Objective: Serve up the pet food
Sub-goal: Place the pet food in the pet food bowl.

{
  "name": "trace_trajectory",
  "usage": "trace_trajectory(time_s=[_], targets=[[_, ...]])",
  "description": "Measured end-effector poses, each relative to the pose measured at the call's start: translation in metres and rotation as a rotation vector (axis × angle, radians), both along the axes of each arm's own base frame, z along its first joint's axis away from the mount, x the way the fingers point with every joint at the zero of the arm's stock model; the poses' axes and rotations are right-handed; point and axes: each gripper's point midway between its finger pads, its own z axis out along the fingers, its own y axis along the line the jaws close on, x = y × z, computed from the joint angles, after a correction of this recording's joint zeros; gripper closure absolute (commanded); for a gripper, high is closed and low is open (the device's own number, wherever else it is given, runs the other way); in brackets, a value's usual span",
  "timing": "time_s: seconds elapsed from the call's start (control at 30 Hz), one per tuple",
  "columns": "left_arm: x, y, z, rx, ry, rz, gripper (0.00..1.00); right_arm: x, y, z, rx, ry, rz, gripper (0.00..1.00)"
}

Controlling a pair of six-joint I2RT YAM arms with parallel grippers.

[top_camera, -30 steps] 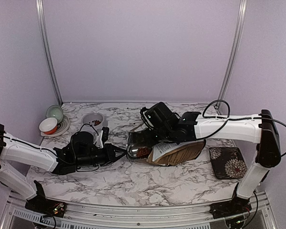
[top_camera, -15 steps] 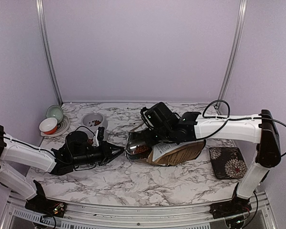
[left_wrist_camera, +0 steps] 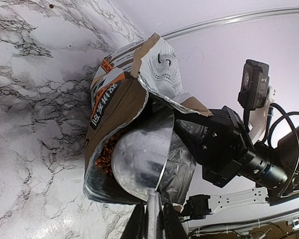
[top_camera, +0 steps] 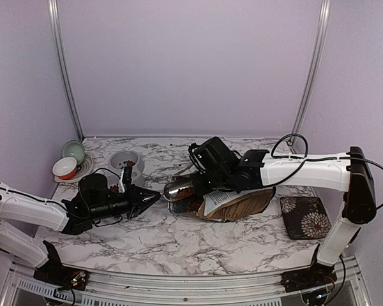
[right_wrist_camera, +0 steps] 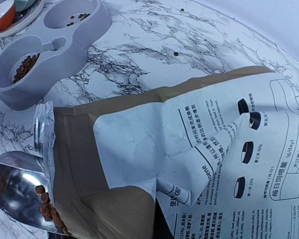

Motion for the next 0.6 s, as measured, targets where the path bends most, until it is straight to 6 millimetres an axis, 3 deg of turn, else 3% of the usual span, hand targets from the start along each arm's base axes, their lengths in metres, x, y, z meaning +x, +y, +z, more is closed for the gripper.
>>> trace_trajectory(time_s=[0.6], targets=[[-0.001, 0.032, -0.001, -0.036, 0.016, 0.047, 1.0, 0.001, -0.002, 0.0, -0.009, -0.004, -0.009, 1.0]])
